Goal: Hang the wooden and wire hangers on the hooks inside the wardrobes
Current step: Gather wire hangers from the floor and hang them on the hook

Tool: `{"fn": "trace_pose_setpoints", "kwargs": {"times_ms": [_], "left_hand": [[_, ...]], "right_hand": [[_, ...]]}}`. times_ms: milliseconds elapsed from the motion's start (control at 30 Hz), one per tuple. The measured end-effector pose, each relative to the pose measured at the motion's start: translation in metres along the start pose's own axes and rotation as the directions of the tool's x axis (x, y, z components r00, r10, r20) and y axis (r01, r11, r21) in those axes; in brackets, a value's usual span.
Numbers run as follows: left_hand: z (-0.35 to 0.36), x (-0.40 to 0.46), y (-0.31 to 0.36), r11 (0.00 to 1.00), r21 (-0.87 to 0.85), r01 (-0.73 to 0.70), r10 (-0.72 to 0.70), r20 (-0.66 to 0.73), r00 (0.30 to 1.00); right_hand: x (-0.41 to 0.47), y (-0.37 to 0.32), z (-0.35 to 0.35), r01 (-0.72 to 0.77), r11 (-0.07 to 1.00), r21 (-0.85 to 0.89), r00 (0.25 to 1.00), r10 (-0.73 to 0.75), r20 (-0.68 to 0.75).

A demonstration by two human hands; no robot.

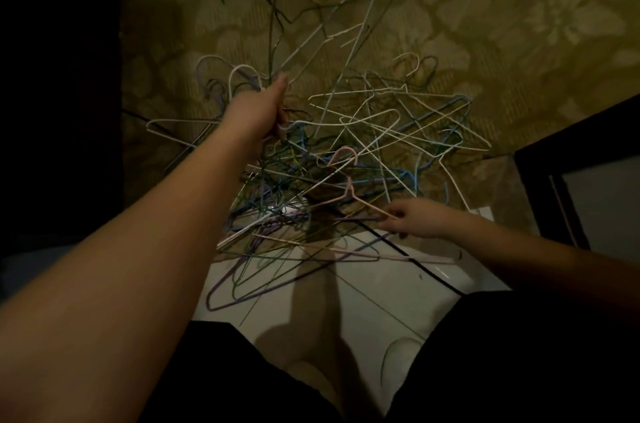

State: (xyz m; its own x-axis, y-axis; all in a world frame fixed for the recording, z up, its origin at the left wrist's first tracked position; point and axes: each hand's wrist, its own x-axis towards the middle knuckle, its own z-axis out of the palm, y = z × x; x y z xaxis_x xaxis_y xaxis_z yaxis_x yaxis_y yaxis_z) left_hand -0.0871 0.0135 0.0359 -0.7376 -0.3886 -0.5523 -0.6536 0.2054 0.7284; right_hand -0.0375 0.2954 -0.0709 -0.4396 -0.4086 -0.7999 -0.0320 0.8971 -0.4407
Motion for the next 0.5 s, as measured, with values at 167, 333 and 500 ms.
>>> {"fn": "trace_pose_setpoints", "kwargs": {"times_ms": [167,333,500], "left_hand": [[-0.013,-0.003,0.011,1.000,-0.009,-0.021,0.022,0.029,0.999],[-0.017,-0.014,0.019,0.994,-0.107,-0.014,0.022,0.074,0.997],[-0.030,-0.029,0.036,0.958,-0.285,0.037,0.004,0.141,0.990]], "right_hand": [[-0.019,0.006,-0.027,0.018,0.958,-0.285,0.968,-0.088,-0.234],[-0.061,-0.009,-0.069,0.012,0.997,-0.076,0.951,-0.035,-0.306],[-0.093,-0.031,-0.109,-0.005,0.971,-0.237,0.953,-0.067,-0.295]]}}
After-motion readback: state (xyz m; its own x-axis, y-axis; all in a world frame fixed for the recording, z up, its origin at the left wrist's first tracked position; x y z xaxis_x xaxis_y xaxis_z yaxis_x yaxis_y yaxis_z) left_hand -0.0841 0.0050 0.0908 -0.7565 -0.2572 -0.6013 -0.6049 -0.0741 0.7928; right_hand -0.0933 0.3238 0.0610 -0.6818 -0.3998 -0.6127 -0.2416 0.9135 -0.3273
